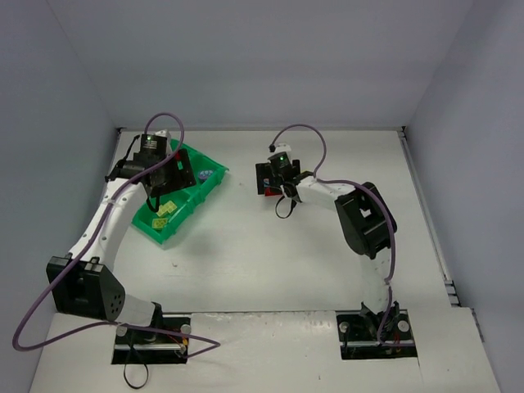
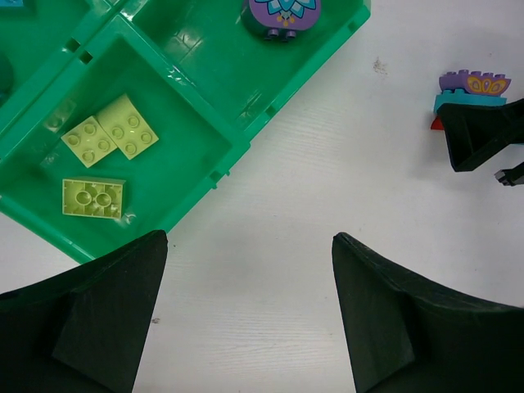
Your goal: Sort the legos into containers by color
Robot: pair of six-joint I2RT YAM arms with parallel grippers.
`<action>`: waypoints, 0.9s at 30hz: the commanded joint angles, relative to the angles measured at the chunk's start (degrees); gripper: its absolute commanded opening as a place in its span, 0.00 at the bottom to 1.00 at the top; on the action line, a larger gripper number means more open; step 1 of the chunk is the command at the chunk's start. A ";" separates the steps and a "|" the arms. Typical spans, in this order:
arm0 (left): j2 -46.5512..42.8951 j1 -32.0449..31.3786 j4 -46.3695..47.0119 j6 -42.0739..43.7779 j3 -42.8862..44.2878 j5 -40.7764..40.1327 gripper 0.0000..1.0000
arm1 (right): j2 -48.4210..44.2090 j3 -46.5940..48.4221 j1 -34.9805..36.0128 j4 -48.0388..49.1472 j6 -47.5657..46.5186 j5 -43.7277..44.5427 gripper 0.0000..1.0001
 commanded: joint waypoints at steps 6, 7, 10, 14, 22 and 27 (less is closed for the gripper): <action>-1.16 -0.74 2.01 0.54 1.45 0.50 0.75 | 2.57 6.03 1.13 0.20 1.68 4.75 1.00; -1.08 -0.74 2.01 0.54 1.37 0.50 0.75 | 2.92 6.03 1.13 0.11 1.77 4.93 1.00; -1.16 -0.74 1.83 0.63 1.19 0.50 0.75 | 3.72 6.56 1.13 -0.85 2.30 5.45 0.99; -1.25 -0.83 1.92 0.63 1.01 0.50 0.75 | 4.16 6.21 1.13 -1.38 2.91 6.33 0.93; -1.16 -0.92 2.27 0.63 0.49 1.11 0.75 | 4.16 4.71 1.13 -1.04 1.07 5.46 0.57; -1.34 -0.92 3.41 0.71 0.48 4.18 0.75 | 1.88 2.26 1.13 2.03 -4.02 3.26 0.03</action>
